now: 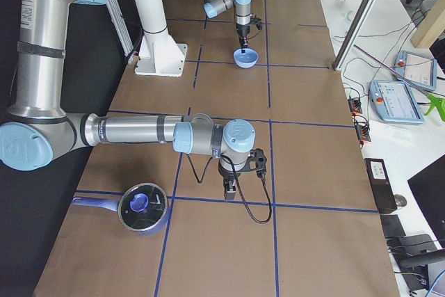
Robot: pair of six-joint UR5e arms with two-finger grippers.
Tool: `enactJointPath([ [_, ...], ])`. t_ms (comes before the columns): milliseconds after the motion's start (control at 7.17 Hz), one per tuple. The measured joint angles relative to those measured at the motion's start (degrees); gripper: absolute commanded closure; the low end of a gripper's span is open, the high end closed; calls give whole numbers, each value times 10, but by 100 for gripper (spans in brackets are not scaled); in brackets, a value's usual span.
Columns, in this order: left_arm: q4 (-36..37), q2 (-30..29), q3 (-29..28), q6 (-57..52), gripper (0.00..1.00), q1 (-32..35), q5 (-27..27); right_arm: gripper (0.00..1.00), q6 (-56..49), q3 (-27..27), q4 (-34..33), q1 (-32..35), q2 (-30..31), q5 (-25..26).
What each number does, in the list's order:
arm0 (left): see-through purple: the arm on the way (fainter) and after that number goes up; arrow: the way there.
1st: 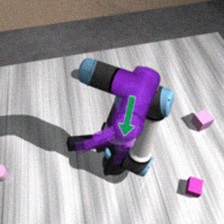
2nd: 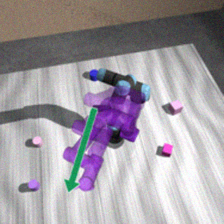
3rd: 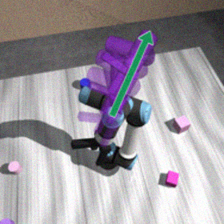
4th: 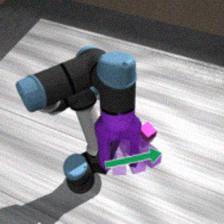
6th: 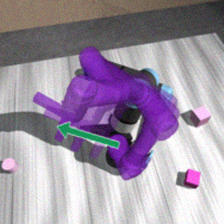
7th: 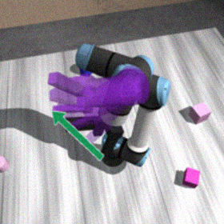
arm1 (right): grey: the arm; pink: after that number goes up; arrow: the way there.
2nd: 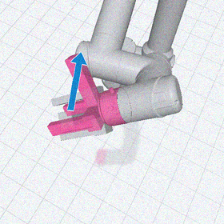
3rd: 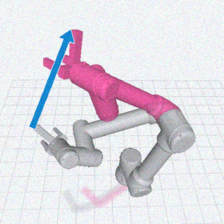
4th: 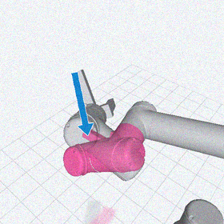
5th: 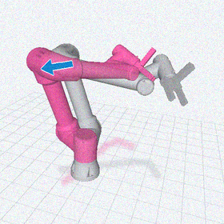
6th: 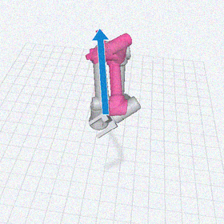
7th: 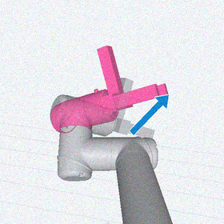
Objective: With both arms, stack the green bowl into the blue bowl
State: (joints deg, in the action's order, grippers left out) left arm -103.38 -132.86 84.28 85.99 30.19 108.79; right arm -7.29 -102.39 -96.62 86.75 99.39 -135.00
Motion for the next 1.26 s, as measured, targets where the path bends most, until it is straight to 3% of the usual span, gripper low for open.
enactJointPath([
  [140, -3, 0, -2, 0, 1, -1, 0, 0, 0, 0, 0, 0, 0, 0],
  [558, 4, 6, 33, -5, 0, 9, 10, 0, 0, 1, 0, -1, -3, 1],
  [837, 23, 50, 91, -51, 0, 58, 80, 0, 8, 2, 0, -4, -11, 1],
  [1256, 77, 211, 180, -354, 0, 185, 150, 0, 19, -1, 0, -21, -38, -6],
])
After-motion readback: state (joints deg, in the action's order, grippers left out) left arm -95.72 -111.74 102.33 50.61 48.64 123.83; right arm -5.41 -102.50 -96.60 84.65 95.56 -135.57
